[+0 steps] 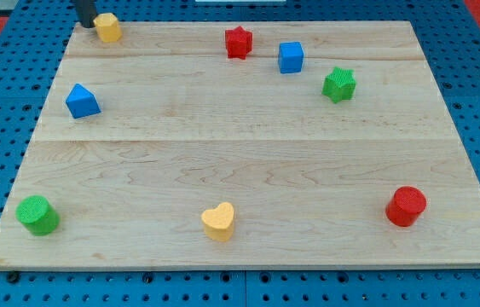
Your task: Slide the yellow hexagon a bit down
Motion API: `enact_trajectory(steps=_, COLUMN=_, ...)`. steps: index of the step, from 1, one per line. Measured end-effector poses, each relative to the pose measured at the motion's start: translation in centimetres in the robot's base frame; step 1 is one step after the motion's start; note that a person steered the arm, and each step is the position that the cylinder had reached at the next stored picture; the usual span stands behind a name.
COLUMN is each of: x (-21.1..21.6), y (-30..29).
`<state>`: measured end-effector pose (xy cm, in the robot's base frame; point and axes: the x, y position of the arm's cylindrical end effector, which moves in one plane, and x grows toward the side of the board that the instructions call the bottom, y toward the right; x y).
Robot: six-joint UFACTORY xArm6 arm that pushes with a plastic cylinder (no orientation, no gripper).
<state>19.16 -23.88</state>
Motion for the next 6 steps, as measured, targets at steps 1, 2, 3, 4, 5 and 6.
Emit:
enact_trajectory(steps=1, x=1.3, y=5.7)
enact_trajectory(steps=2, x=5.8, y=6.9)
enact_trajectory(steps=3, x=2.5, y=1.8)
enact_trajectory(steps=4, x=0.1, y=1.3)
enact_trajectory(steps=5, x=0.3, y=8.8)
enact_trajectory(steps=6, x=2.8, y=12.0)
